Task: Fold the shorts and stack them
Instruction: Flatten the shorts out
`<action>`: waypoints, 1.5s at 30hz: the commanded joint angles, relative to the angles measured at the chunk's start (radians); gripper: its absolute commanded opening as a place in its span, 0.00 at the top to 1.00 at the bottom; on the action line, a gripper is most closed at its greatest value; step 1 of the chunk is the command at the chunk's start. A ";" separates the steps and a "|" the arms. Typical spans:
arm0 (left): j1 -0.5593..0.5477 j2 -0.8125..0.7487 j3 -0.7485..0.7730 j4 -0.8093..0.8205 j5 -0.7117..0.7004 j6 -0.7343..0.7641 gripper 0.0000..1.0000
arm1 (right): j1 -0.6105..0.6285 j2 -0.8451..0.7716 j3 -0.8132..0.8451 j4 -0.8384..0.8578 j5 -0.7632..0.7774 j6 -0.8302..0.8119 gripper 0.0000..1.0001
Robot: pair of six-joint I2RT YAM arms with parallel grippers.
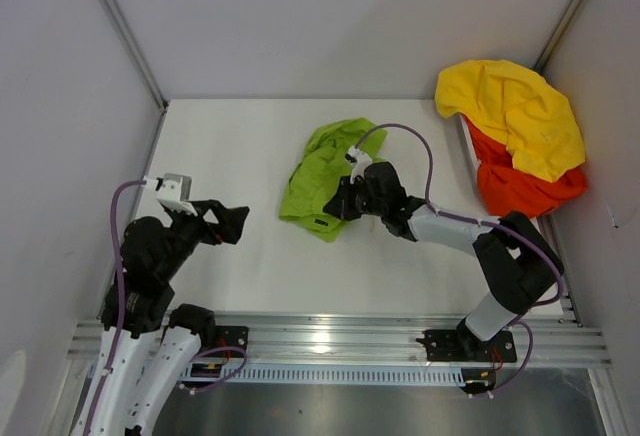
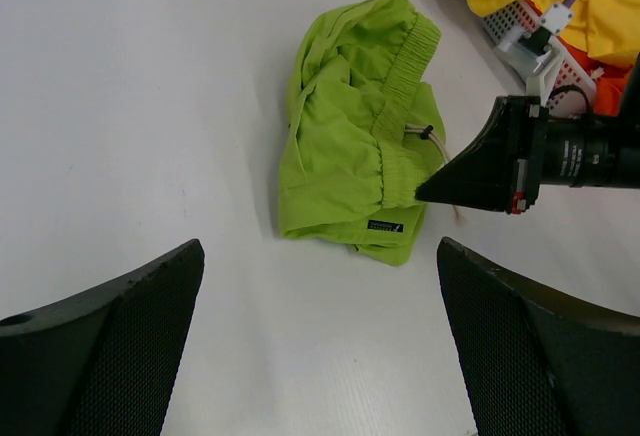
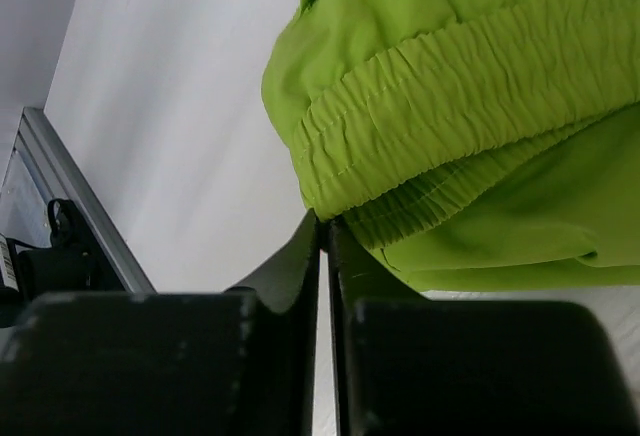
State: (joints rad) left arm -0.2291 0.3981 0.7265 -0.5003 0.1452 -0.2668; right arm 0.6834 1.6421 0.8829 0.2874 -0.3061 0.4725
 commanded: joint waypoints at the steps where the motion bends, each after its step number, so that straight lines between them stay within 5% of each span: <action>1: -0.004 0.039 0.004 0.034 0.063 0.020 0.01 | 0.005 -0.122 0.076 -0.063 -0.011 -0.008 1.00; 12: -0.098 0.137 0.025 0.177 0.320 0.041 0.03 | 0.018 -0.366 0.210 -0.461 0.027 -0.014 1.00; 18: -0.332 0.240 0.132 0.172 0.268 0.129 0.01 | 0.024 -0.334 0.370 -0.709 0.015 -0.038 1.00; 26: -0.467 0.354 0.212 0.144 0.062 0.369 0.01 | 0.022 -0.323 0.421 -0.772 -0.065 -0.046 1.00; 35: -0.472 0.302 0.094 0.301 0.027 0.546 0.01 | 0.030 -0.297 0.481 -0.806 -0.160 -0.008 1.00; 45: -0.513 0.403 0.129 0.258 0.111 0.618 0.01 | 0.042 -0.286 0.539 -0.812 -0.176 0.034 1.00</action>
State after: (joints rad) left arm -0.7288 0.8074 0.8555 -0.2947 0.2214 0.3069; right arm 0.7170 1.3537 1.3560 -0.5396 -0.4461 0.4755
